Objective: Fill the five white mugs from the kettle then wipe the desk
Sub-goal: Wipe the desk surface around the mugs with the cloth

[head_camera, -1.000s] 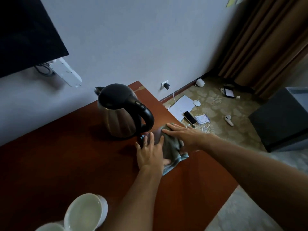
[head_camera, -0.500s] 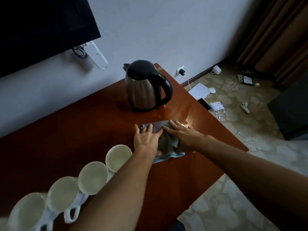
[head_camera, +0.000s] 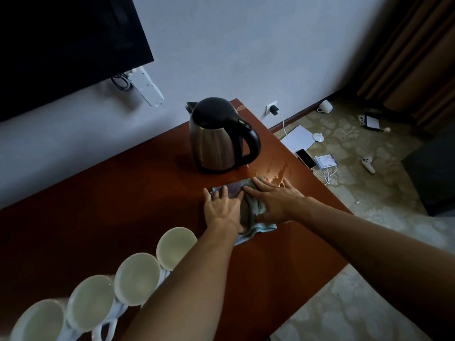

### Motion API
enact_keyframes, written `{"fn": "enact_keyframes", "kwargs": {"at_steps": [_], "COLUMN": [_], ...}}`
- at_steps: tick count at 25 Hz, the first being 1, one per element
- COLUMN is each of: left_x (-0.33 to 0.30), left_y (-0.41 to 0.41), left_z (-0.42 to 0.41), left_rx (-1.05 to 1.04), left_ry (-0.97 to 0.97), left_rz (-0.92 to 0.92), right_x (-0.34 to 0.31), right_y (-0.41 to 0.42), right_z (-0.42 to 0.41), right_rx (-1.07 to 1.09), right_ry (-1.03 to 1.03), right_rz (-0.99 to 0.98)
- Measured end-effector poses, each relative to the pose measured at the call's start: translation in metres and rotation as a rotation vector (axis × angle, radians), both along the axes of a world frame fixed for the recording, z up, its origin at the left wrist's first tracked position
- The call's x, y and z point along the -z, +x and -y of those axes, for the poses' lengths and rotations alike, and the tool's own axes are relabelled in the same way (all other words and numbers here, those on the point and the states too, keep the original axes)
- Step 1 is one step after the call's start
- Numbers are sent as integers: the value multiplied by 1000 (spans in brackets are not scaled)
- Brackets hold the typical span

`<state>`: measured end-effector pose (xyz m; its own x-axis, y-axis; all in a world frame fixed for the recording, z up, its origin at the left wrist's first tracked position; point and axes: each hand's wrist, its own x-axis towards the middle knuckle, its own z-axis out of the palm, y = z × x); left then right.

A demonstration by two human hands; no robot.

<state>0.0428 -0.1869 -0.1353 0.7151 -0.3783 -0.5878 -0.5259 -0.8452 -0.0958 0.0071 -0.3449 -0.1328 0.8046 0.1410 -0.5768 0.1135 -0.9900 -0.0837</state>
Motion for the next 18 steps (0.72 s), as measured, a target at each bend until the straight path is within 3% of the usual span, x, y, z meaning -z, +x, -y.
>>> {"fn": "enact_keyframes", "kwargs": {"at_steps": [10,18], "left_x": [7,4], "left_y": [5,-66], "left_z": [19,5], "left_rx": [-98,-75], "left_ry": [-107,-103], "left_rz": [1,-62], "right_x": [6,2], "right_y": [11,-52], "right_z": [32,26], "right_rx": [33,-3], "right_ry": [78,78], "right_rz": [38,-36]}}
